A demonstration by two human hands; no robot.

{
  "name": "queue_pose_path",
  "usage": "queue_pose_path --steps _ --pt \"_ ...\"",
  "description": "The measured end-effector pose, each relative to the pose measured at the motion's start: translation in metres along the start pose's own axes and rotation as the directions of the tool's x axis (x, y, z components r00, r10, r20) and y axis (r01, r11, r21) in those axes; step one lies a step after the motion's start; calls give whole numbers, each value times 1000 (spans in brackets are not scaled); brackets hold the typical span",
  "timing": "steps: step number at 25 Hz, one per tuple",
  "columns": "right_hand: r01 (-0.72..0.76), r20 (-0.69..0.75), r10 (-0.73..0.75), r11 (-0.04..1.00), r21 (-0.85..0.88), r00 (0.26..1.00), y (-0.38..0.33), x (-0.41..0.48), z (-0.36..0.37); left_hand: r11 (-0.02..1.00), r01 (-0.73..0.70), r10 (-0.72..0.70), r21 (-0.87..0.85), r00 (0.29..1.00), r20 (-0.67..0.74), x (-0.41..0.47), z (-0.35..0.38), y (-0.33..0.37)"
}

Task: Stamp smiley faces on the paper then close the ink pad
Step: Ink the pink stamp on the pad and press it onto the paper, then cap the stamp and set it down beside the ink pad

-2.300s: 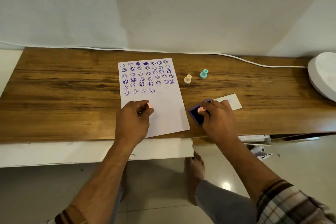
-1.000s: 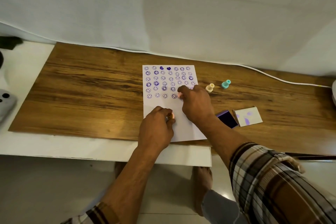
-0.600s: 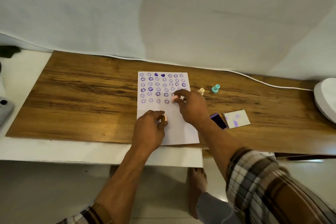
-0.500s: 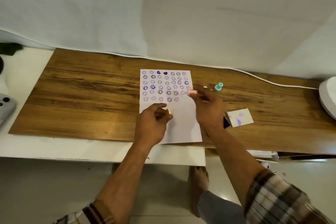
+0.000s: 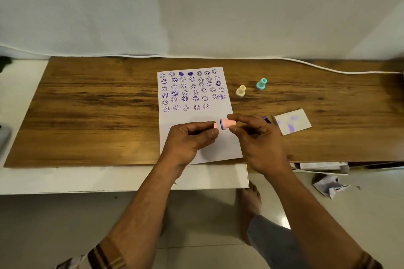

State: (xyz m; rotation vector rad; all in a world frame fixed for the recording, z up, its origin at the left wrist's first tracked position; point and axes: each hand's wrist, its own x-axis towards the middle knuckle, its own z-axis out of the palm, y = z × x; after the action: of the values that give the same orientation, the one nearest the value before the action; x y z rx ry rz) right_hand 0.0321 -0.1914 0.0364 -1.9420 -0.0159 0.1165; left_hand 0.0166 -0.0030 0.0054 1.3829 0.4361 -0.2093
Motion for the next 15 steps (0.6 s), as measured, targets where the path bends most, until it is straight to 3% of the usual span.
queue_pose_path --steps 8,15 --pt "30 62 -28 999 -22 998 5 3 -5 1000 -19 19 -23 999 35 1 9 0" --pt "-73 70 72 997 10 995 7 5 1 999 -1 3 -38 999 39 0 9 0"
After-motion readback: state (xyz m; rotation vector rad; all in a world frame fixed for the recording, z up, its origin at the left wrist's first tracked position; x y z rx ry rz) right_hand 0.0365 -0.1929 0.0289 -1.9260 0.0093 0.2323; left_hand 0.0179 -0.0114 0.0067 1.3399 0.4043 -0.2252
